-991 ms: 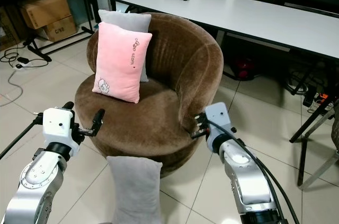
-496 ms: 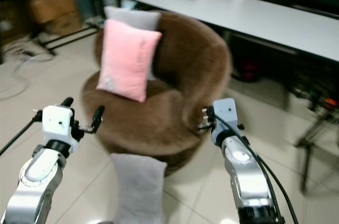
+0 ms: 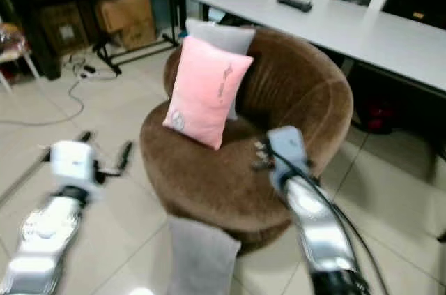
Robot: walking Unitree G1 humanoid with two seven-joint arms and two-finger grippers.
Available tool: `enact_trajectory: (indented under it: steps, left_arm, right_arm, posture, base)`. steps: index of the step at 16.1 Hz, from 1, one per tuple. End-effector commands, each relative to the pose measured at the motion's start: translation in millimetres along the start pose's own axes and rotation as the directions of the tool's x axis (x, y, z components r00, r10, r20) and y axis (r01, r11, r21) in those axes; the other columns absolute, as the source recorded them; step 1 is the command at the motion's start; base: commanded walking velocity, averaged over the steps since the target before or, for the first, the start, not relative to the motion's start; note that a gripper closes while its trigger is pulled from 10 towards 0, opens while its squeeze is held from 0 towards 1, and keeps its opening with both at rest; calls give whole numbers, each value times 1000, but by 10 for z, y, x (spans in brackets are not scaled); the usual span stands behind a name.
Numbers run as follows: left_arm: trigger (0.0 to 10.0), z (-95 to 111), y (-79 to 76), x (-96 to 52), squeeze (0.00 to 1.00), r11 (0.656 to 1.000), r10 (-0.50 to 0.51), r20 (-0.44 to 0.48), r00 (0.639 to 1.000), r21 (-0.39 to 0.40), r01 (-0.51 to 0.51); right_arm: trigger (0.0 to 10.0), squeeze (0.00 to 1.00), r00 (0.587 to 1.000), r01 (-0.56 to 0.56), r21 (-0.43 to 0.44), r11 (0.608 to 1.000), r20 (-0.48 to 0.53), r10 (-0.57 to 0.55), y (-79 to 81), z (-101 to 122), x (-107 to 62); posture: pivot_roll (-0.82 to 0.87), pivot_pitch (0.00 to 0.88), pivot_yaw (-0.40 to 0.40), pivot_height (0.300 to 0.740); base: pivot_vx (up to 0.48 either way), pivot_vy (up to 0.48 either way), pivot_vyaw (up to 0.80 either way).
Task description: Move the pillow to the sofa from floor
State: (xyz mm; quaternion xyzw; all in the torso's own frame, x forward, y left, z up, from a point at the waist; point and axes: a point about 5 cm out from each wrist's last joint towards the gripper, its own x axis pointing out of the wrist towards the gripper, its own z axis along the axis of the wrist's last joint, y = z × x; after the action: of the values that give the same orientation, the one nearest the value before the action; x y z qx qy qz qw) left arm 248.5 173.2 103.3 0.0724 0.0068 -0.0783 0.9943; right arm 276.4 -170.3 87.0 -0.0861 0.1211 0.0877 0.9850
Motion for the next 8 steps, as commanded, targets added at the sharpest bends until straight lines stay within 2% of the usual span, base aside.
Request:
enact_trajectory:
  steps: [1,6,8]
  left_arm:
    - [10000,-16,56,-13,102,1000,18,-8,1000,19,-18]
    - [10000,-29,37,-28,110,1000,3,7,1000,24,-3]
    - [10000,-17,34,-23,114,1000,-2,16,1000,23,2]
  right_arm:
    - [10000,0,1000,0,4,1000,23,0,7,60,26]
    - [10000,0,998,-54,42,998,37,53,38,49,17]
    - [10000,0,997,-56,72,996,62,52,24,59,3]
  posture:
    - [23,0,-47,740]
    - [26,0,-58,740]
    - [25,0,-57,720]
  base:
    - [0,0,0]
    - [0,0,0]
    - [0,0,0]
